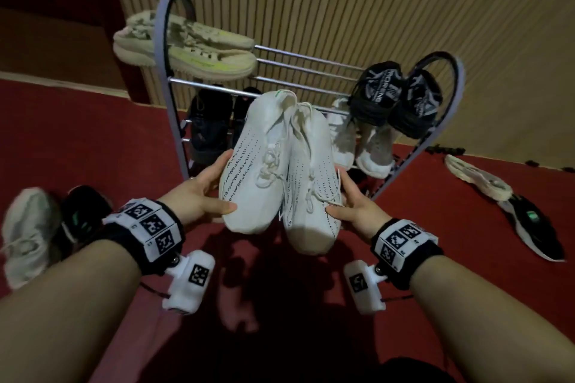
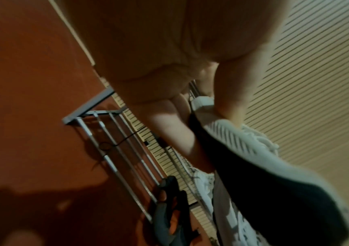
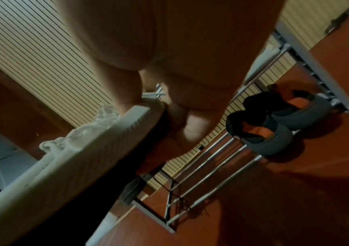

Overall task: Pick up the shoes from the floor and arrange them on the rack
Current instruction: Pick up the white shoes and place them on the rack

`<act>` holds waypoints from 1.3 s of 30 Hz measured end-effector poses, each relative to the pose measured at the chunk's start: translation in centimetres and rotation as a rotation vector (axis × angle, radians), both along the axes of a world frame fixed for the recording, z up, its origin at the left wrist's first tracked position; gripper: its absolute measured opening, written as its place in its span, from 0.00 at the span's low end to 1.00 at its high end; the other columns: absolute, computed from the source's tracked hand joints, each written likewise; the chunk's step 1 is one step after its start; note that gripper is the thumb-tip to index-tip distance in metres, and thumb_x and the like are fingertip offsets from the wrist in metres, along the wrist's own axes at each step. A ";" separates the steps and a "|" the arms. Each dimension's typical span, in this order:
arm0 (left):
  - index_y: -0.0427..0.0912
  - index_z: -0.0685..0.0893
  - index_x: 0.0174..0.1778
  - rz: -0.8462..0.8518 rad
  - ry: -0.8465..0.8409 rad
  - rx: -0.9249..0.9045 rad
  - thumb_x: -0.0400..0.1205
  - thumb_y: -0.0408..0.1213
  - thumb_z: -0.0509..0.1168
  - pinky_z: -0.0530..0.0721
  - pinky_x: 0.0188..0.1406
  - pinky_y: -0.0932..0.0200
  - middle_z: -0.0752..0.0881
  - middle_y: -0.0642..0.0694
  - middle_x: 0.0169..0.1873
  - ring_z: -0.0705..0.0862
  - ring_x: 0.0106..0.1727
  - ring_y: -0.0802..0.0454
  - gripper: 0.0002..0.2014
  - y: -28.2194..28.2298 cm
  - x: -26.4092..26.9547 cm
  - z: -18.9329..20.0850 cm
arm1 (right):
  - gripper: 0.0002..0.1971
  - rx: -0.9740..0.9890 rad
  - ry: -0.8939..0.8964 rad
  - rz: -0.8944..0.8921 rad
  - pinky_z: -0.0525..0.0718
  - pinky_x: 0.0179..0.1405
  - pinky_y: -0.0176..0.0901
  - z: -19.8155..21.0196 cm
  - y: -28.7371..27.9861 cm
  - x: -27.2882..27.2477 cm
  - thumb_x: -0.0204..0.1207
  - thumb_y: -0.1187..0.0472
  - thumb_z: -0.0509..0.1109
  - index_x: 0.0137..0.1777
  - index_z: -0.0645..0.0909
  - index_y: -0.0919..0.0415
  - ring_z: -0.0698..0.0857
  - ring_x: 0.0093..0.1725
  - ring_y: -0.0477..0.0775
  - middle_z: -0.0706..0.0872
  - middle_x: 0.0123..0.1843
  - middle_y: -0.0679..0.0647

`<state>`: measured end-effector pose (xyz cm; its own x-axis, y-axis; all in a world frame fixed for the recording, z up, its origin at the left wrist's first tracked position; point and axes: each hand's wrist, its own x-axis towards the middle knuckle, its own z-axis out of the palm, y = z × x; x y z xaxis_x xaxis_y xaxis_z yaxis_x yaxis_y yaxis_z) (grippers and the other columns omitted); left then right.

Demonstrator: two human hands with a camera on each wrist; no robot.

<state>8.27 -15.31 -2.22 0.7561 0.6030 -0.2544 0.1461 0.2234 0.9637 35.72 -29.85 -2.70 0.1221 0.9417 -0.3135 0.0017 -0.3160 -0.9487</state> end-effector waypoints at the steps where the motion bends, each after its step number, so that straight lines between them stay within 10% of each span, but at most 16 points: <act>1: 0.62 0.57 0.79 0.013 0.010 -0.002 0.64 0.22 0.71 0.85 0.43 0.63 0.76 0.66 0.66 0.78 0.64 0.63 0.51 -0.2 -0.2 -0.4 | 0.55 -0.003 -0.002 0.012 0.82 0.58 0.38 -0.7 0.2 0.0 0.55 0.58 0.86 0.79 0.56 0.43 0.83 0.65 0.45 0.81 0.69 0.49; 5: 0.63 0.59 0.75 0.073 0.075 -0.052 0.74 0.11 0.61 0.85 0.36 0.64 0.78 0.72 0.54 0.84 0.43 0.77 0.46 -1.2 -0.2 -2.2 | 0.42 -0.032 0.010 0.044 0.81 0.57 0.32 -2.7 0.6 0.0 0.74 0.82 0.62 0.78 0.52 0.44 0.84 0.55 0.33 0.75 0.69 0.43; 9: 0.59 0.60 0.78 0.098 0.108 -0.072 0.72 0.11 0.64 0.84 0.36 0.73 0.76 0.63 0.63 0.83 0.48 0.74 0.46 -1.3 0.8 -3.2 | 0.43 -0.090 -0.029 0.037 0.77 0.63 0.36 -3.5 0.4 0.7 0.75 0.82 0.61 0.78 0.49 0.44 0.78 0.64 0.43 0.77 0.64 0.38; 17: 0.59 0.60 0.79 0.122 0.043 -0.200 0.73 0.11 0.62 0.80 0.60 0.47 0.81 0.53 0.66 0.78 0.68 0.49 0.47 -0.8 6.6 -3.5 | 0.46 -0.085 -0.007 -0.110 0.74 0.70 0.44 -2.9 1.5 3.1 0.68 0.81 0.68 0.83 0.53 0.54 0.73 0.73 0.54 0.72 0.77 0.55; 23: 0.60 0.60 0.79 0.197 0.074 -0.227 0.75 0.11 0.60 0.88 0.39 0.54 0.84 0.56 0.52 0.84 0.52 0.52 0.45 1.4 10.0 -3.5 | 0.40 -0.094 -0.035 -0.225 0.74 0.63 0.43 -3.3 4.1 4.6 0.75 0.84 0.58 0.83 0.54 0.57 0.74 0.69 0.53 0.72 0.76 0.58; 28: 0.62 0.61 0.78 0.227 0.142 -0.164 0.73 0.11 0.62 0.83 0.52 0.48 0.84 0.54 0.56 0.85 0.50 0.51 0.47 2.5 11.1 -5.3 | 0.41 -0.133 -0.007 -0.274 0.73 0.69 0.51 -5.4 5.4 5.0 0.75 0.85 0.57 0.82 0.55 0.51 0.73 0.72 0.58 0.71 0.77 0.58; 39: 0.77 0.73 0.60 0.315 0.215 -0.149 0.71 0.11 0.62 0.79 0.47 0.49 0.84 0.53 0.61 0.82 0.58 0.42 0.46 6.2 10.7 -6.7 | 0.41 -0.141 0.022 -0.250 0.74 0.71 0.56 -7.3 9.6 5.0 0.74 0.83 0.58 0.82 0.57 0.47 0.75 0.72 0.59 0.73 0.76 0.55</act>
<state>18.94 -9.10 -8.93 0.4599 0.7414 -0.4887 0.2428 0.4244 0.8723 40.74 -20.24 -10.04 0.3370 0.8299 -0.4447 -0.1129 -0.4333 -0.8942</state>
